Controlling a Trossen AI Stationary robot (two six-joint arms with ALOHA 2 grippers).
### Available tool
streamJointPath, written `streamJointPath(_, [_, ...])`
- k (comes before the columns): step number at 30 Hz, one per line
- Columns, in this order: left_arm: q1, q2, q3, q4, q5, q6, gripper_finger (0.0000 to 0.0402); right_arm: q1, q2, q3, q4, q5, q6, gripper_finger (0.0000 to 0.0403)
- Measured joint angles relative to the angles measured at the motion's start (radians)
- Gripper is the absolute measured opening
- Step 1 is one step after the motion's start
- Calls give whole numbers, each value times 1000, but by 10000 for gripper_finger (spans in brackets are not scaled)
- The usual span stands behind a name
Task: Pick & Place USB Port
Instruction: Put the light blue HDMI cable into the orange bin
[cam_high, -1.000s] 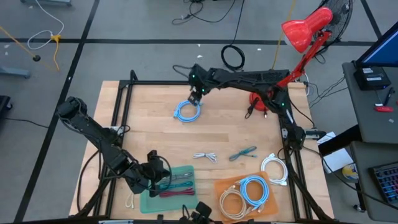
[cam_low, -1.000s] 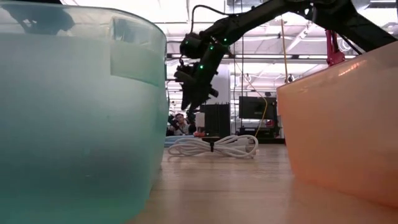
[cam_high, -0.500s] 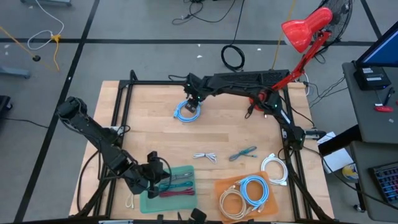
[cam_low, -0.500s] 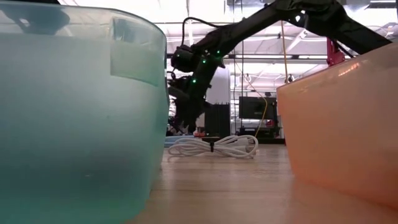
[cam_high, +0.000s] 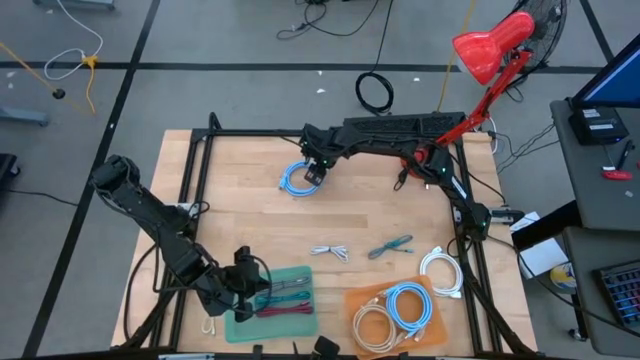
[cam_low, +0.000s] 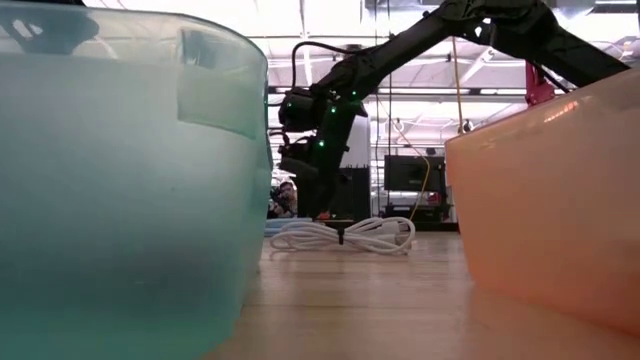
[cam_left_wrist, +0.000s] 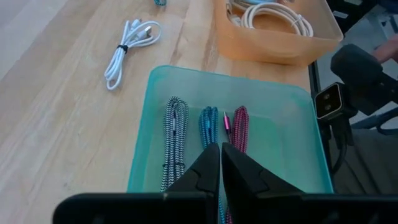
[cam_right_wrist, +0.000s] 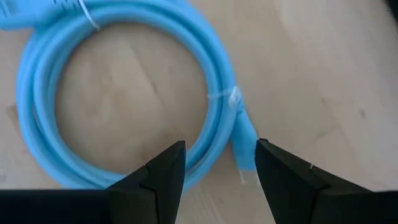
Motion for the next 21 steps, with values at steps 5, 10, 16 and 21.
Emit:
streamJointPath(5, [0, 0, 0, 2, -12, -10, 19, 2, 0, 0, -37, 0, 0, 183])
streamJointPath(10, [0, 0, 0, 3, -13, -15, 19, 2, 0, 0, -65, -9, 8, 183])
streamJointPath(16, [0, 0, 0, 3, -13, -17, 19, 4, 0, 0, -101, -33, 22, 183])
streamJointPath(21, [0, 0, 0, 3, -13, -16, 19, 15, 0, -4, -120, -145, 41, 177])
